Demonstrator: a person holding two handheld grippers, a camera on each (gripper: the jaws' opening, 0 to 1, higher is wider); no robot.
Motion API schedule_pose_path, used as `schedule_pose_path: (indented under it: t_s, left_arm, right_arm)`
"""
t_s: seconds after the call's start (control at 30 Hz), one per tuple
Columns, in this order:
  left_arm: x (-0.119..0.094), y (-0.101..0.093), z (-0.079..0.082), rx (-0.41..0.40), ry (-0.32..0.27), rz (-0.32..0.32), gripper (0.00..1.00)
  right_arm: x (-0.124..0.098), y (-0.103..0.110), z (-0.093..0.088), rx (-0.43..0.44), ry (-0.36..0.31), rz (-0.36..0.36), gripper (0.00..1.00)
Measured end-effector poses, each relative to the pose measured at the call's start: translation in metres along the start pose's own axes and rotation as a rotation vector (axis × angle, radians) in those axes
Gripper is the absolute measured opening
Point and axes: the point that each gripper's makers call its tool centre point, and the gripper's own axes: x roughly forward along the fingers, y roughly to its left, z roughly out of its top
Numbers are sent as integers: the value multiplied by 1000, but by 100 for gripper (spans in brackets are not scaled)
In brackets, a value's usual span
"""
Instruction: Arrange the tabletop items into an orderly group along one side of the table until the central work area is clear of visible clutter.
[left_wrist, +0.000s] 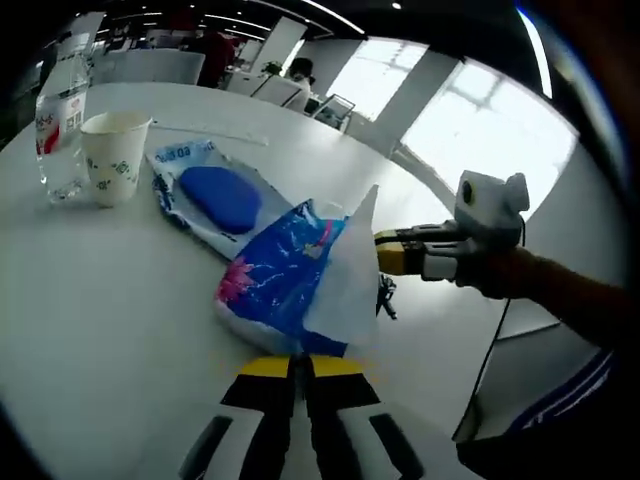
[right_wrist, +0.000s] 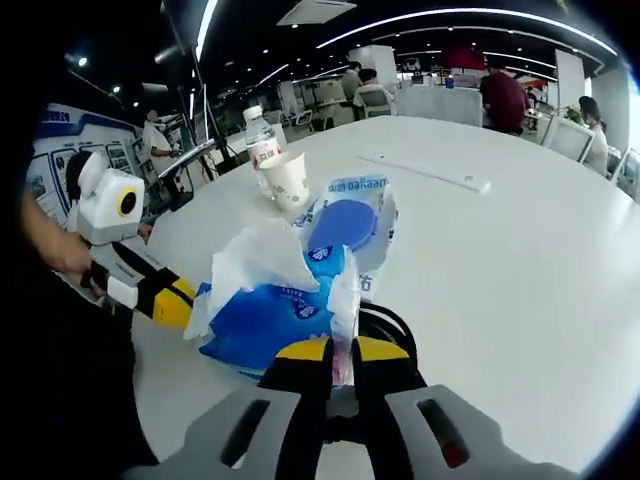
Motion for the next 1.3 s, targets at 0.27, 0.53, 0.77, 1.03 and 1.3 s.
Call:
schedule_pose_path:
  t_s: [0.27,0.53,0.77,1.03,1.3]
  left_arm:
    - [-3,1,-2,17,11,5,0]
    - [-11,-9,9,68,3,-25,0]
    - [-8,-13,21,126,-11,-46,0]
    - [-8,-24,41,181,-21,-75,0]
    - [7,-31,63,257,-12,-112,0]
  right_arm:
    - [-5,3,-1,52,-22,-5,0]
    - [-16,0,2,83,-50,-27,0]
    - [-28,-1,13,111,-93,-56,0]
    - [-43,-11,22,139,-140,-104,0]
    - [-57,-35,24,181,-176,-168,0]
